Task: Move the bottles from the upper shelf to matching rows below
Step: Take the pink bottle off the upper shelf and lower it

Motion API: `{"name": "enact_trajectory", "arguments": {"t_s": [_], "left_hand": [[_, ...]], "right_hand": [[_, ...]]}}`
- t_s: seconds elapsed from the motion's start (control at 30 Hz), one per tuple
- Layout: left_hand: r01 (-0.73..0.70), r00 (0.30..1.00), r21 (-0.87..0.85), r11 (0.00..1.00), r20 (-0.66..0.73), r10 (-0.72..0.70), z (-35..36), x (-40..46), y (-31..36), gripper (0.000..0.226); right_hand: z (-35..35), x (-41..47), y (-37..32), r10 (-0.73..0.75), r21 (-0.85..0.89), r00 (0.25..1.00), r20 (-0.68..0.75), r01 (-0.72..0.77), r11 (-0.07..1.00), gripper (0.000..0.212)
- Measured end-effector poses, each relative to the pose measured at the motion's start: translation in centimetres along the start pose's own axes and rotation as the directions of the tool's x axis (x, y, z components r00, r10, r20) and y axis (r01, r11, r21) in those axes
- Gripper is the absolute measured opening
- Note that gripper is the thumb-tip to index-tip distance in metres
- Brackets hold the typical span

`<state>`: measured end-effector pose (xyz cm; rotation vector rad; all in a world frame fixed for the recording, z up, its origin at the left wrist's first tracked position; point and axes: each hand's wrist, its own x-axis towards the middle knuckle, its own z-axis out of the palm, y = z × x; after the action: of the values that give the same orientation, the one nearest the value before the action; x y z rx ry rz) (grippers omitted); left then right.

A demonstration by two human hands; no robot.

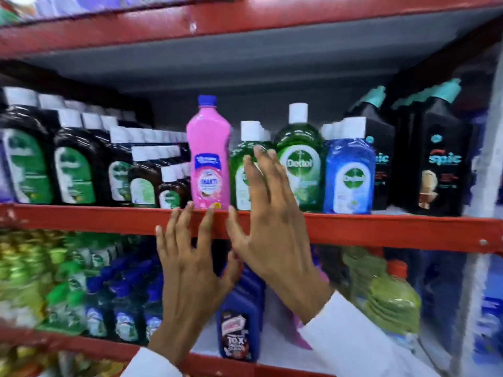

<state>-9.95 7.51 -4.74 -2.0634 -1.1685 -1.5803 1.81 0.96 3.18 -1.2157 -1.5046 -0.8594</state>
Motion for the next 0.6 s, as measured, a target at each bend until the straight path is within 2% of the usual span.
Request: {"name": "enact_trajectory", "arguments": {"t_s": [0.13,0.23,0.43,0.5,0.6], "left_hand": [[-0.009,0.997,0.033,0.999,0.082,0.007,0.2,0.0,-1.9,0.079],[-0.032,0.993,0.018,0.999,0.110,0.030,0.4,-0.1,-2.9,0.073],[-0.055,0.991,0.012,0.998,0.122,0.053,0.5,-0.2,-4.0,0.072],[-0.061,0.991,0.010,0.998,0.124,0.059,0.4,-0.1,-4.0,0.071],[-0.059,0.990,-0.012,0.998,0.127,0.060,0.5,-0.1,-3.9,0.072]], "right_hand": [[3.7,4.0,-3.4,0.006,0.003,1.000,0.014,-0.006,1.000,0.077],[6.0,6.6,-4.4,0.041,-0.041,0.996,0.077,-0.038,0.998,0.083],[8.1,10.5,-5.3,0.156,-0.203,0.981,0.119,-0.130,0.971,0.103],[8.3,11.1,-5.4,0.201,-0.190,0.972,0.124,-0.175,0.966,0.106],[8.3,11.6,-5.1,0.169,-0.117,0.983,0.067,-0.160,0.980,0.100]]}}
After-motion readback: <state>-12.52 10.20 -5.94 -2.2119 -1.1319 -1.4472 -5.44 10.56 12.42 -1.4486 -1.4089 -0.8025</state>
